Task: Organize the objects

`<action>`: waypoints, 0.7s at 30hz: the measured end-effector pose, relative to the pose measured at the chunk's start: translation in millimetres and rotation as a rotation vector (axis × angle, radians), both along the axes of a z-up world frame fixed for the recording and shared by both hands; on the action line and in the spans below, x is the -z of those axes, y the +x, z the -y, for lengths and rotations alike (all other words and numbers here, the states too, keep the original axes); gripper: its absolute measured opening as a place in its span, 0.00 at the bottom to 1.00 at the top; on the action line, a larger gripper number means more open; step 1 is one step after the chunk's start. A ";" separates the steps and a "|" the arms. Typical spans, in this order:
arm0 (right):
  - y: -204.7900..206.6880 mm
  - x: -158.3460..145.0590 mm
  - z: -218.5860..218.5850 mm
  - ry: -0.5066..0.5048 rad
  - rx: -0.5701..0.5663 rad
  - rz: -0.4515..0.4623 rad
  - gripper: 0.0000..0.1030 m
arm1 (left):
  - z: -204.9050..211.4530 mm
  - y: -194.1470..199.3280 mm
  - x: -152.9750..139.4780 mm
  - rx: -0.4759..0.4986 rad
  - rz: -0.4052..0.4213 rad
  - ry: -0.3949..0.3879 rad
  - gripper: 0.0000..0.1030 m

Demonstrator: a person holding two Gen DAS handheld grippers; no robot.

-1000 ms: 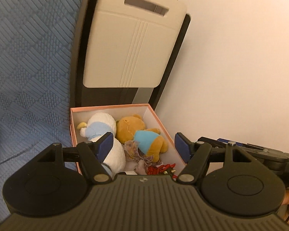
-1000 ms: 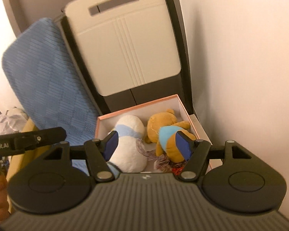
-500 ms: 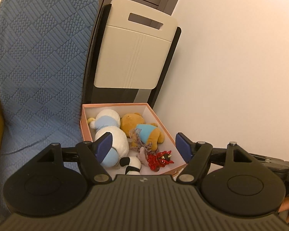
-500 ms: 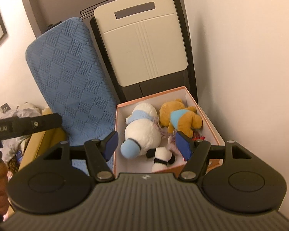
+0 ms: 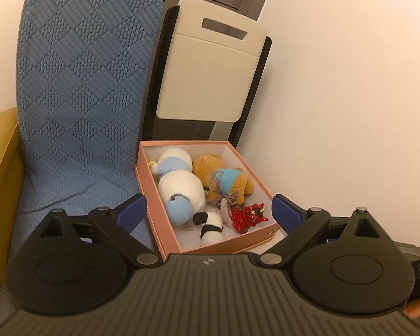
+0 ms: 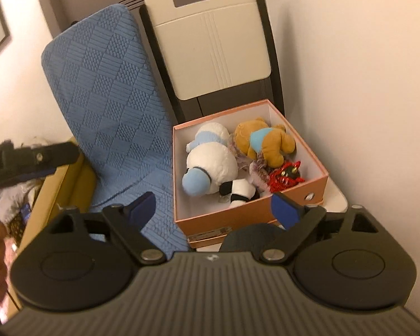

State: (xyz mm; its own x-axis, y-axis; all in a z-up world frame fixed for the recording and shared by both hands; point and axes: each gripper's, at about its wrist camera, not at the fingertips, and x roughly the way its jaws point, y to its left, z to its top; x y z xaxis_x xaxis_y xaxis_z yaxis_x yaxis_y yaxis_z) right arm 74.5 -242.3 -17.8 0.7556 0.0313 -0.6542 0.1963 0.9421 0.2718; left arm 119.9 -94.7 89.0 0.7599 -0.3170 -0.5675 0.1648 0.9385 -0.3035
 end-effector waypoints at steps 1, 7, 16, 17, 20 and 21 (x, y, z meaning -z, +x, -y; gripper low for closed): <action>1.0 2.5 -1.7 0.003 -0.003 -0.008 0.88 | -2.0 -0.5 1.8 0.000 -0.004 0.000 0.96; -0.1 11.3 -9.3 -0.007 0.004 -0.029 0.88 | -4.1 -1.1 13.2 -0.018 -0.022 0.008 0.96; 4.1 21.3 -4.4 -0.005 0.037 -0.060 0.88 | -3.8 2.7 22.4 -0.025 -0.053 0.021 0.96; 4.7 21.8 -3.7 -0.006 0.039 -0.062 0.88 | -4.0 3.2 22.5 -0.026 -0.053 0.020 0.96; 5.6 22.2 -3.6 -0.009 0.038 -0.068 0.88 | -3.3 4.3 22.9 -0.027 -0.058 0.021 0.96; 5.1 21.8 -4.4 -0.012 0.036 -0.069 0.88 | -2.3 4.0 22.9 -0.024 -0.058 0.024 0.96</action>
